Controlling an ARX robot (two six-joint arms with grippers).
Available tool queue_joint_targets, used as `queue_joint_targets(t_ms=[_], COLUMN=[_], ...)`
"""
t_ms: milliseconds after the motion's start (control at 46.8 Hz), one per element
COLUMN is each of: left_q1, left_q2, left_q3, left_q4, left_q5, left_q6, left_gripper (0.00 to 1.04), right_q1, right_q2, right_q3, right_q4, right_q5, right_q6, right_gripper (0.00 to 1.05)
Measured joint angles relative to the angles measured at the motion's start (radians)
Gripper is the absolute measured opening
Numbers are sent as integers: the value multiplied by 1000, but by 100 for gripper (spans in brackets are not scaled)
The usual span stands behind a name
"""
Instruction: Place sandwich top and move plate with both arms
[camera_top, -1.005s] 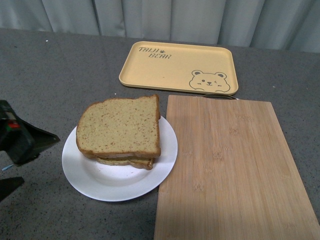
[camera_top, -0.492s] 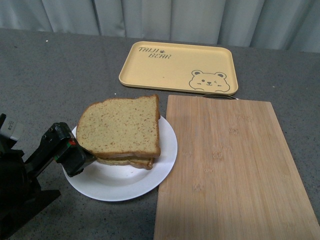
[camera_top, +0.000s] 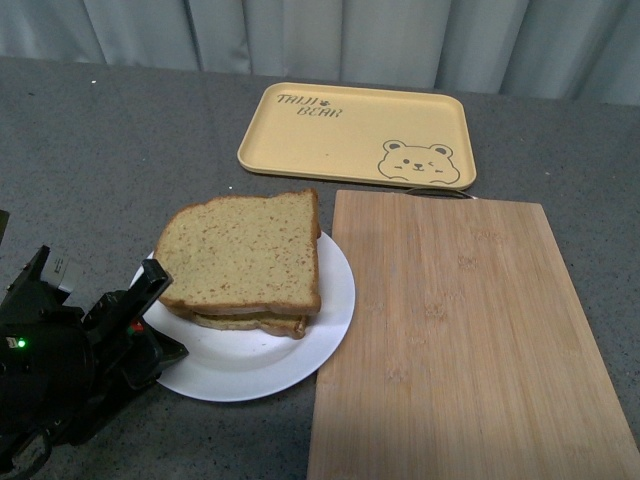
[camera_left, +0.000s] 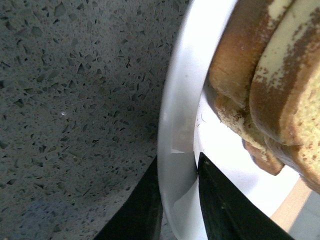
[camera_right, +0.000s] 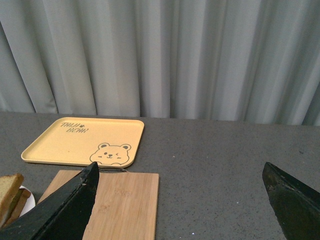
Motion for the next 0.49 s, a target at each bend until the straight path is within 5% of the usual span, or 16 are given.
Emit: queue_joint_targets(t_ms=[128,492], left_q1=[34,56], left_q2=[-5,-29], left_q3=[2,-56], left_q4=[44,297], left_q5=[59,143], left_q6=[-64,-236], left_gripper=[4,4], right_q1=[0,0], right_q2=[0,0], right_q3=[0,0], right_q4=[0,0], right_q5=[0,0], right_q6=[0,0], right_gripper=[95,95])
